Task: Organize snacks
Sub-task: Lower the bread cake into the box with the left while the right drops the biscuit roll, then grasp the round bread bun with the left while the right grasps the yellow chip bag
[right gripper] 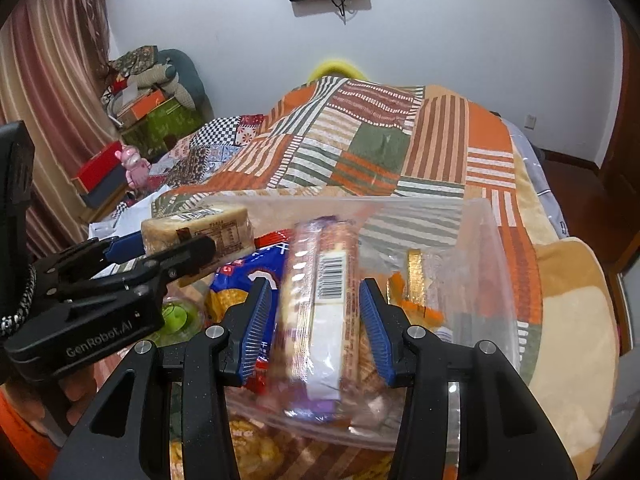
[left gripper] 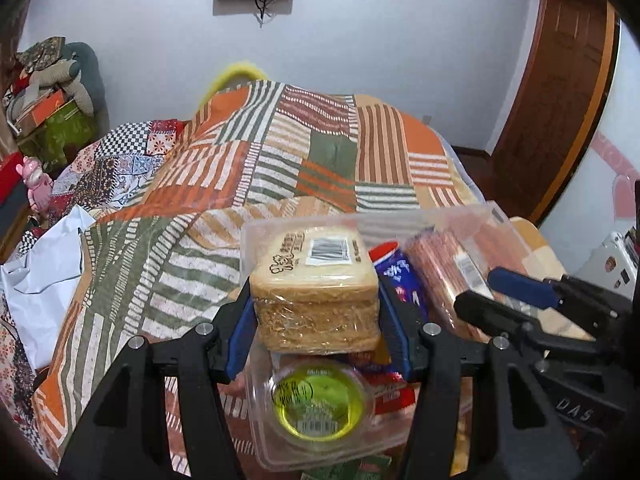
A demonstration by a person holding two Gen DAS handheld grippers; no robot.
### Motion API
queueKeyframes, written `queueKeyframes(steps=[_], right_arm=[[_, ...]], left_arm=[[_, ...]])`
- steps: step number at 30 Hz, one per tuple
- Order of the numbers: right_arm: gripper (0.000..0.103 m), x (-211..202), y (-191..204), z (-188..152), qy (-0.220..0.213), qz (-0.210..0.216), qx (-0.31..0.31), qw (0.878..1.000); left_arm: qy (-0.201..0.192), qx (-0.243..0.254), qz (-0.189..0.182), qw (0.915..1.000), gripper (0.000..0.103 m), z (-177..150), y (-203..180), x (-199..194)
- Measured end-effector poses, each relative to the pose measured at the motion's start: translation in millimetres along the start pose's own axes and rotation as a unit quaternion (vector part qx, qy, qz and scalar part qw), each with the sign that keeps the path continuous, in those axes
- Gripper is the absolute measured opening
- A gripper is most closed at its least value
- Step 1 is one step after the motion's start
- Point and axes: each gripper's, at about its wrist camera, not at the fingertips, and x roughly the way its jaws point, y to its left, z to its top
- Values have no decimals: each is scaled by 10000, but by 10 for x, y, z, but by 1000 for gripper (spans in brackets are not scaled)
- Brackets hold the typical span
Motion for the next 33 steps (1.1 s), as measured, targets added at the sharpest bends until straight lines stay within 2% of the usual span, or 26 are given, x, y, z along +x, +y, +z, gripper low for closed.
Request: queueKeyframes(steps=[7, 11, 16, 19, 21, 23, 27, 33], right_arm=[[51, -220, 10, -32, -190, -30, -55, 9998], [53, -374, 20, -66, -312, -56, -99, 9994], [60, -587, 36, -155, -459, -67, -135, 9988], [60, -675, 46, -237, -480, -122, -183, 9986], [61, -711, 37, -295, -474, -170, -207, 9985], [61, -727, 5, -363, -428, -224, -193, 9986], [70, -686, -79, -528, -284, -272, -8, 9992], [71, -418, -217, -782, 208, -731, -40, 9971]], left_arm=[[6, -63, -61, 10000, 59, -62, 37, -190], [-158, 35, -97, 9998, 64, -95, 19, -403], [-276, 145, -207, 9993, 71, -153, -41, -670], [-294, 201, -289, 9989, 72, -227, -97, -804], [-266, 219, -329, 9989, 77, -282, -123, -853], [-227, 205, -353, 9989, 78, -348, -153, -890], [-87, 261, -386, 9989, 78, -482, -223, -895], [255, 424, -544, 9973, 79, -702, -404, -786]])
